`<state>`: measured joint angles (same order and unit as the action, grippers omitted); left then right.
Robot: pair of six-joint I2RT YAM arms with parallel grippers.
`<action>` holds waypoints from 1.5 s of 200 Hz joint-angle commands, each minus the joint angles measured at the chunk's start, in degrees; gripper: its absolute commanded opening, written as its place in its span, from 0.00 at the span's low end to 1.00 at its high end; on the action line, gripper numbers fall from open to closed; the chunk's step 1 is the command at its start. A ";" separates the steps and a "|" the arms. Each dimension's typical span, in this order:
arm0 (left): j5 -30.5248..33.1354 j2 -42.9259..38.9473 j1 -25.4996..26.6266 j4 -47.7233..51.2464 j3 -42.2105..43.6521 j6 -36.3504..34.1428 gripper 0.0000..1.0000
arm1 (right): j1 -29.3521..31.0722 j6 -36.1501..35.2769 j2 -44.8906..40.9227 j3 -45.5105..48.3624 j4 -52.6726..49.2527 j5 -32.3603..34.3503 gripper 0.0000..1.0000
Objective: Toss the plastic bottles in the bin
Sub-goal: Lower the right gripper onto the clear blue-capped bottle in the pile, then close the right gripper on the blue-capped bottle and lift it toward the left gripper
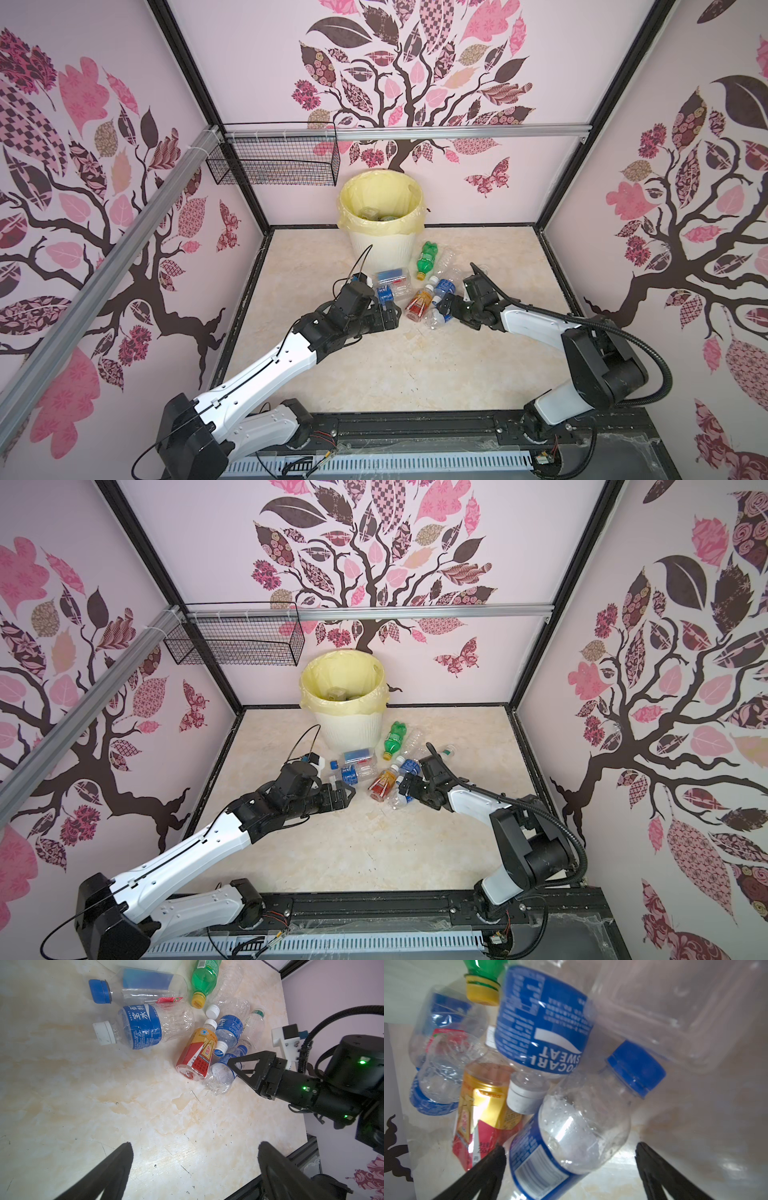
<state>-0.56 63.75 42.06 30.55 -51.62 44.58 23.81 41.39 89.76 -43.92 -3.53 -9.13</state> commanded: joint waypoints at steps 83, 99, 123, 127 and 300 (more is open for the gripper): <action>-1.98 1.56 0.22 -2.89 2.01 -0.14 0.97 | 0.09 -2.35 1.81 0.64 0.17 0.69 0.80; -1.97 1.59 0.21 -3.37 2.46 0.15 0.97 | 0.09 -3.15 0.84 0.88 -0.29 0.97 0.75; -1.86 1.12 0.26 -3.93 3.17 0.55 0.97 | 0.09 -4.67 -0.66 0.57 -1.36 1.98 0.67; -1.88 0.95 0.21 -3.92 3.18 0.58 0.97 | 0.09 -4.79 -0.89 0.59 -1.61 2.13 0.66; -4.34 -2.27 0.40 -5.99 3.74 -0.70 0.97 | 0.17 -4.23 -10.84 -6.57 -6.51 -2.62 0.57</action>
<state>-3.68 62.17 42.09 26.55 -48.03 44.97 23.81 36.14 83.29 -46.19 -8.34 -9.67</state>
